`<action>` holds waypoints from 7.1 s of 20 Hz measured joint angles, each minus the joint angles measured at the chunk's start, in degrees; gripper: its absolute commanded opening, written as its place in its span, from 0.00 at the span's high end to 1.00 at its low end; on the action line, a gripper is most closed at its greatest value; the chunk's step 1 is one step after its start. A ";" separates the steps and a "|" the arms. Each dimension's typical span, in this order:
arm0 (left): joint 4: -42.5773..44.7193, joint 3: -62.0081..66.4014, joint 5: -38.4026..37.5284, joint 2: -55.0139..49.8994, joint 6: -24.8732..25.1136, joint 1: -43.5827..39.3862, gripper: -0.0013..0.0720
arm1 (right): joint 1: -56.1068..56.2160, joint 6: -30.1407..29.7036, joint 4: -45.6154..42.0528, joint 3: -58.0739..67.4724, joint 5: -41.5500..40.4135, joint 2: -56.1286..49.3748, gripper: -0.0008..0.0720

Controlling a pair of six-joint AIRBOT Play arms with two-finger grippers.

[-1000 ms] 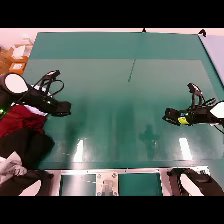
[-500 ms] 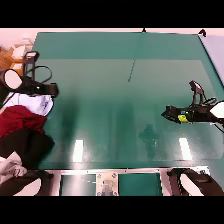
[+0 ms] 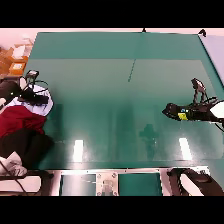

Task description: Fold the shirts.

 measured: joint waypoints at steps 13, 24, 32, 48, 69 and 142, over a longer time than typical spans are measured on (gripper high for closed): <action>-18.36 39.34 -22.97 -2.38 -1.60 -29.20 0.94 | -2.21 -0.02 0.02 5.22 3.04 -0.02 0.73; -24.55 44.92 -25.49 -13.86 -5.16 -49.37 0.02 | -8.92 -0.04 -0.94 8.00 11.30 -0.17 0.42; -28.76 37.97 -44.54 -9.84 -6.45 -39.78 0.02 | -13.81 -2.10 1.84 2.56 7.45 -6.95 0.42; -55.23 -7.30 15.80 -2.40 -0.85 -52.15 0.94 | -20.26 -24.41 34.29 11.37 2.01 -37.64 0.97; -8.85 50.56 -33.64 32.30 2.03 -31.80 0.94 | -26.21 -18.18 43.82 65.79 15.98 -2.38 0.97; -24.68 30.82 -25.73 12.07 13.22 -31.67 0.94 | -19.96 -21.14 29.53 42.32 4.63 -5.42 0.97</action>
